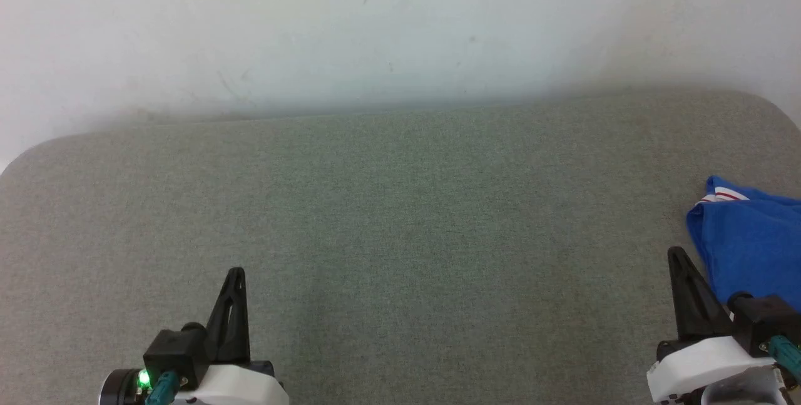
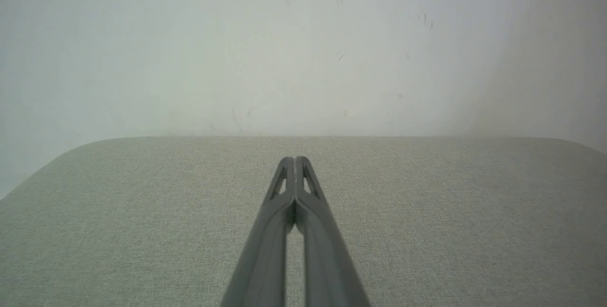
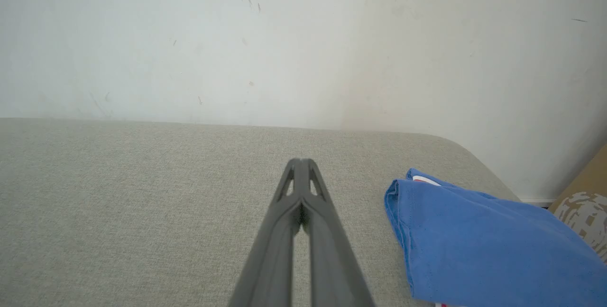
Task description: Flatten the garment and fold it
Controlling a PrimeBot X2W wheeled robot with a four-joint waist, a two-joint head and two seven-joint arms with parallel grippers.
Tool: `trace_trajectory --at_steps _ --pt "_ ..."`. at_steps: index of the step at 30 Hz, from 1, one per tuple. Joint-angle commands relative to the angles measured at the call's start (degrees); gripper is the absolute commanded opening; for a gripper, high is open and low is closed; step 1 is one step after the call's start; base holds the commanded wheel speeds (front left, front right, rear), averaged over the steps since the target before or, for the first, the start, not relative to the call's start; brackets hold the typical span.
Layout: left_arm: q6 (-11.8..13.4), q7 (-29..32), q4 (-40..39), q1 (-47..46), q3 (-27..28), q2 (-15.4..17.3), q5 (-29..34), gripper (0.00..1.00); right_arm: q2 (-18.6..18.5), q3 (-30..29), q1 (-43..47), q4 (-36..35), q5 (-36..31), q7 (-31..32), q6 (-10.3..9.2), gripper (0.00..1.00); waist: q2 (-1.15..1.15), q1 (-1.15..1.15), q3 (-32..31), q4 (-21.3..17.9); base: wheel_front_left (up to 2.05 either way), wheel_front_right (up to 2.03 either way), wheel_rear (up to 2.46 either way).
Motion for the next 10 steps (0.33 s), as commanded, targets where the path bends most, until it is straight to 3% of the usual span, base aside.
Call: trace_trajectory --at_steps 1,10 --pt "-0.3 0.3 0.3 -1.1 0.3 -0.1 0.7 0.00 0.1 0.4 -0.9 -0.4 -0.4 0.3 -0.05 0.00 0.00 0.00 0.0 0.0 0.00 0.00 0.00" --pt "-0.5 1.3 0.5 -1.8 0.4 -0.2 1.3 0.00 0.1 1.1 -1.3 -0.6 -0.5 1.3 -0.06 0.00 0.00 0.00 -0.2 0.0 0.00 0.00 0.00"
